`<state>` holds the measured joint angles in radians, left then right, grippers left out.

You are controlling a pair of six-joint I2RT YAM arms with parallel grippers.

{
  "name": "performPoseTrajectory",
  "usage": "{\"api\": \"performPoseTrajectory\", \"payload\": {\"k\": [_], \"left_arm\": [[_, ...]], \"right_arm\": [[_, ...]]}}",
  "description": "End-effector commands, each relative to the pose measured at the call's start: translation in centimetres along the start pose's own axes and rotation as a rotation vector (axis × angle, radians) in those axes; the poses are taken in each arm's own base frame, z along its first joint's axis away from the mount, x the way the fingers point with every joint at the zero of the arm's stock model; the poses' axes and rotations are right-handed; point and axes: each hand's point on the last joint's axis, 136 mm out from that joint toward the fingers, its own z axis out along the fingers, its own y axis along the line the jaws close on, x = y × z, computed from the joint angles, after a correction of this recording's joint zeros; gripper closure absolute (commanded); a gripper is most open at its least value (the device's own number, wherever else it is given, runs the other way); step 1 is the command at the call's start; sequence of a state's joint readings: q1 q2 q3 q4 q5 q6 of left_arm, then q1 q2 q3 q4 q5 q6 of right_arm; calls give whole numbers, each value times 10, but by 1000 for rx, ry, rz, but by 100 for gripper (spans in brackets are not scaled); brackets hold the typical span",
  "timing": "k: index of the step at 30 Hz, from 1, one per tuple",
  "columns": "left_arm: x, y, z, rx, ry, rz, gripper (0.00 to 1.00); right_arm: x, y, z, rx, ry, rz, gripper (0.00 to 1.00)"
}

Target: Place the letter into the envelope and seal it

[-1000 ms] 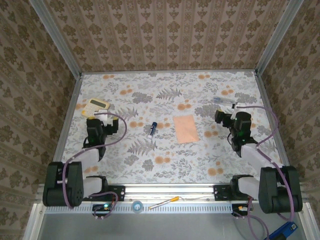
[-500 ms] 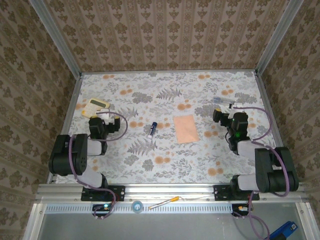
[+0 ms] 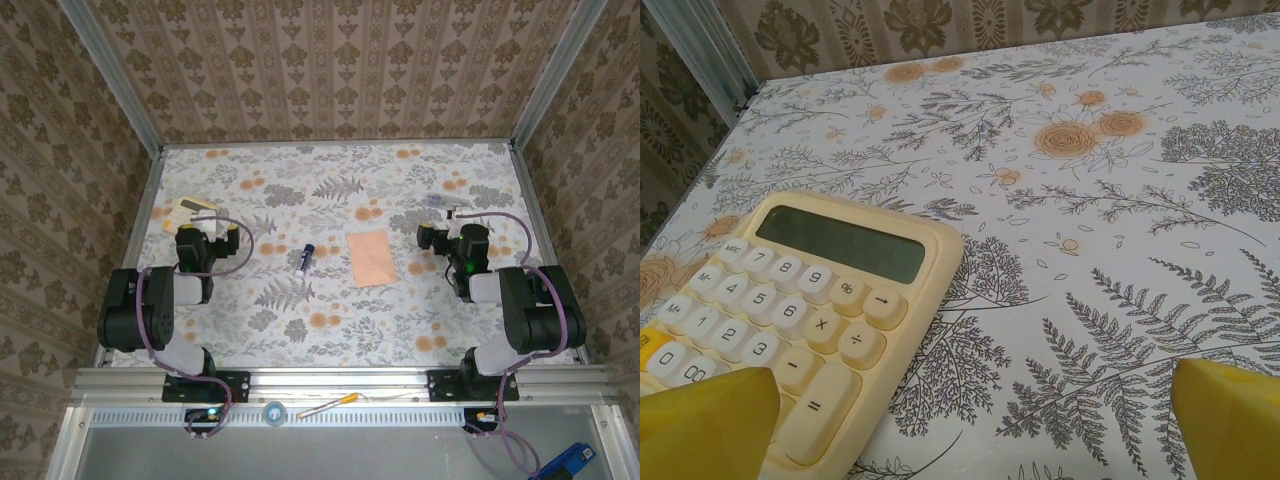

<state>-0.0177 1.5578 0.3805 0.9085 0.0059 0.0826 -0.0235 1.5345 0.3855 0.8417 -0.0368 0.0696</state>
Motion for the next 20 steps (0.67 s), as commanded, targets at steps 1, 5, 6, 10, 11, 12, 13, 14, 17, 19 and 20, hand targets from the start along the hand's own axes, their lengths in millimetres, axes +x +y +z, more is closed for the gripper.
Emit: {"api": "performPoseTrajectory", "payload": {"k": [1, 5, 6, 10, 11, 12, 13, 14, 17, 19, 20], "left_arm": [[-8, 1, 2, 10, -20, -18, 0], [-9, 2, 2, 9, -20, -19, 0], [-9, 1, 2, 9, -21, -19, 0], [-8, 1, 2, 9, -20, -19, 0], [-8, 1, 2, 9, -19, -19, 0], [-9, 2, 2, 9, -20, -20, 0], [-8, 1, 2, 11, -16, -18, 0], [-8, 1, 3, 11, -15, -20, 0], [-8, 1, 3, 11, -16, -19, 0], [-9, 2, 2, 7, -19, -20, 0], [-9, 2, 2, 6, -21, -20, 0]], "right_arm": [[-15, 0, 2, 17, -40, -30, 0], [-15, 0, 2, 22, -37, -36, 0], [-15, 1, 2, 19, -35, -40, 0], [-14, 2, 2, 19, -33, -42, 0], [-14, 2, 2, 19, -33, -41, 0], [-14, 2, 2, 19, -33, -42, 0], [-14, 2, 2, 19, -34, -41, 0], [-14, 2, 2, 19, -34, -42, 0], [-15, 2, 2, 19, -35, -42, 0], [-14, 2, 2, 19, -33, -42, 0], [-14, 2, 2, 19, -32, -42, 0]]}}
